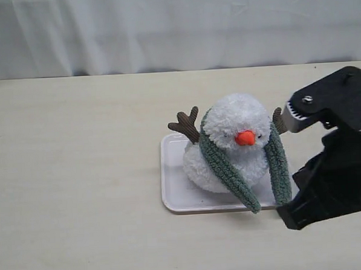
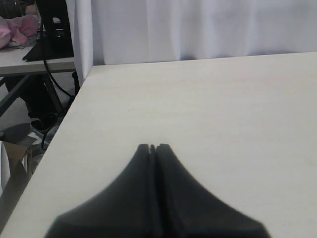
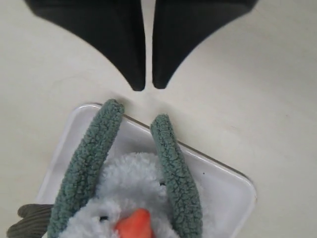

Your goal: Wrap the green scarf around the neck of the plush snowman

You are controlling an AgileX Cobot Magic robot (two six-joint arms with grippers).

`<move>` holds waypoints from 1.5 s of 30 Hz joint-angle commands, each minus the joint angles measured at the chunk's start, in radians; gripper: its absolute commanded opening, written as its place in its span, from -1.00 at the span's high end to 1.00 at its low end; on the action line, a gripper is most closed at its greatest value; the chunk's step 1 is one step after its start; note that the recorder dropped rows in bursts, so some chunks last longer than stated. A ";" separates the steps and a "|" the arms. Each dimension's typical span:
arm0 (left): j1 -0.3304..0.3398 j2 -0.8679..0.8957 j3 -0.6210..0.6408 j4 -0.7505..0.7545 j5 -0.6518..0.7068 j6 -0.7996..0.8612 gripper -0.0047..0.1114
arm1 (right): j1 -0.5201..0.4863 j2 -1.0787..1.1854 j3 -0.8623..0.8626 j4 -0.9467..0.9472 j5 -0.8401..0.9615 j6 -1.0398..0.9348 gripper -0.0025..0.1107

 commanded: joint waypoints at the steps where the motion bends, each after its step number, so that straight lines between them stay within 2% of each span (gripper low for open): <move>1: 0.001 -0.003 0.004 -0.001 -0.011 -0.002 0.92 | 0.001 -0.144 0.059 -0.027 -0.050 -0.004 0.88; 7: 0.001 -0.003 0.004 -0.001 -0.011 -0.002 0.92 | 0.001 -0.321 0.098 -0.031 -0.160 -0.004 0.88; 15: 0.001 -0.003 0.004 -0.001 -0.011 -0.002 0.92 | 0.001 -0.530 0.102 -0.002 -0.170 0.004 0.88; 26: 0.001 -0.003 0.004 -0.001 -0.011 -0.002 0.92 | 0.001 -0.627 0.104 -0.002 -0.170 0.004 0.88; 30: 0.001 -0.003 0.004 -0.001 -0.011 -0.002 0.92 | -0.003 -0.734 0.160 -0.002 -0.176 0.004 0.88; 38: 0.001 -0.003 0.004 -0.001 -0.011 -0.002 0.92 | -0.124 -0.926 0.305 0.051 -0.195 -0.050 0.88; 40: 0.001 -0.003 0.004 -0.001 -0.011 -0.002 0.92 | -0.167 -0.965 0.351 0.047 -0.300 -0.121 0.88; 45: 0.001 -0.003 0.004 -0.001 -0.011 -0.002 0.92 | -0.369 -1.031 0.540 0.066 -0.770 -0.314 0.88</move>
